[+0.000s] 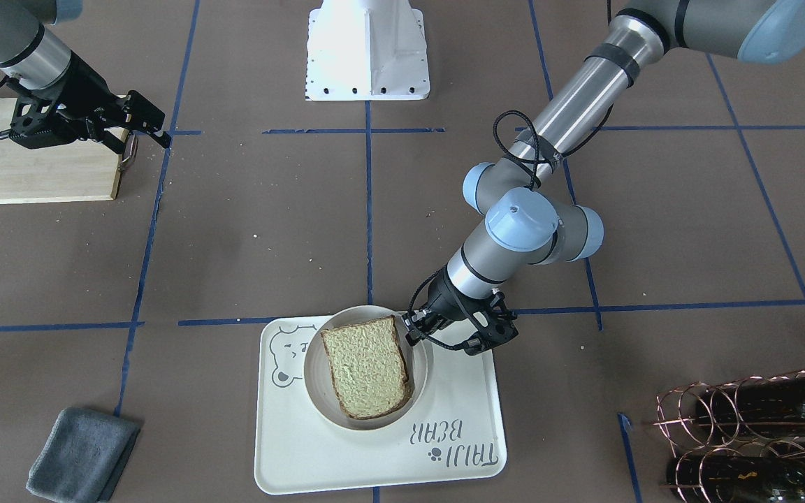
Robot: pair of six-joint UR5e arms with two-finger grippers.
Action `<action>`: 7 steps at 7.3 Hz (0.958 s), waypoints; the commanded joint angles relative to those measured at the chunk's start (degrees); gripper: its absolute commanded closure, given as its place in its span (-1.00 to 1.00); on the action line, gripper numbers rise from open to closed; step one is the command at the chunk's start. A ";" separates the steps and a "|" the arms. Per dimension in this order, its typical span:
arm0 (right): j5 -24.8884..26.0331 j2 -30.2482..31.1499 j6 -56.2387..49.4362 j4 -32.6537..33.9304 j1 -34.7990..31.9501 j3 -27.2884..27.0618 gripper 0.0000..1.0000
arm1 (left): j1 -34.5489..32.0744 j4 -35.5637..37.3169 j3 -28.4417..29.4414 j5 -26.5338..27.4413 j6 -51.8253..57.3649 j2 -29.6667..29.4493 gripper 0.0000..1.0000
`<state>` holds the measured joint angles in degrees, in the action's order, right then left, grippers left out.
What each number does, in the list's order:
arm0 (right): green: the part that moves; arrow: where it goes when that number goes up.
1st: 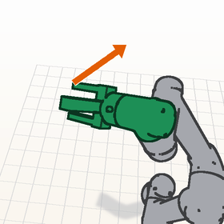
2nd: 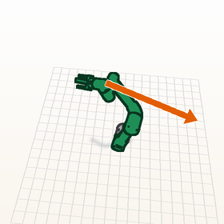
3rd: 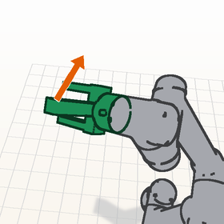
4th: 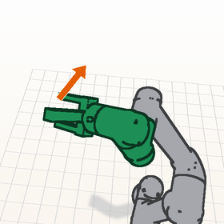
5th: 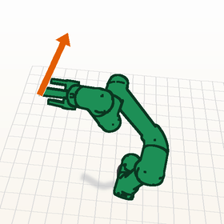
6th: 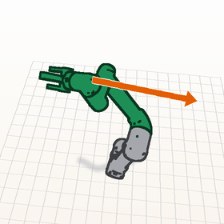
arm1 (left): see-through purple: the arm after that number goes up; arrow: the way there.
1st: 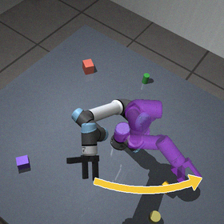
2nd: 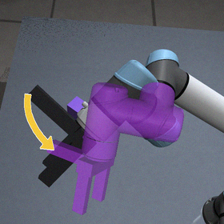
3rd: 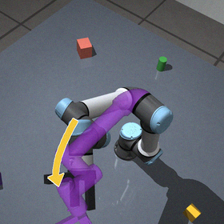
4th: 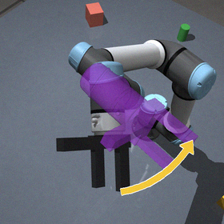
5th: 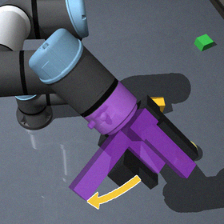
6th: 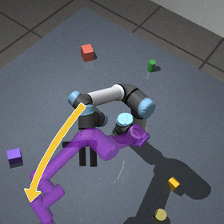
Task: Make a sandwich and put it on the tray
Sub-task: 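Slide the plate with the left gripper onto the TAIJI BEAR tray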
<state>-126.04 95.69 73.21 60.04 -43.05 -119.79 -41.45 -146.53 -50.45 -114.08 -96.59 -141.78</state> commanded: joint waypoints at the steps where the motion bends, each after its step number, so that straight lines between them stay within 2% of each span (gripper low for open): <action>1: 0.00 0.02 0.09 -0.01 -0.01 -0.35 -1.00 | -0.83 -0.33 1.14 0.09 -0.27 -0.61 1.00; 2: 0.00 0.02 0.09 -0.01 -0.01 -0.35 -1.00 | -0.83 -1.12 1.41 0.09 -0.27 -0.69 0.64; 3: 0.00 0.02 0.09 -0.01 -0.01 -0.35 -1.00 | -1.00 -1.91 1.50 0.09 -0.27 -0.61 0.42; 4: 0.00 0.02 0.09 -0.01 -0.01 -0.35 -1.00 | -2.13 -2.26 1.06 0.09 -0.36 -0.43 -0.15; 5: 0.00 -0.15 0.01 -0.01 0.07 -0.09 -1.00 | -3.28 -2.27 -2.60 0.09 -0.36 2.18 -0.14; 7: 0.00 0.20 -0.08 0.25 -2.45 0.78 -1.00 | -7.58 -1.83 -22.75 -1.66 0.69 18.91 -0.13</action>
<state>-126.00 95.65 73.20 60.09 -43.71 -119.59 -46.86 -148.63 -62.01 -114.57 -96.49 -132.22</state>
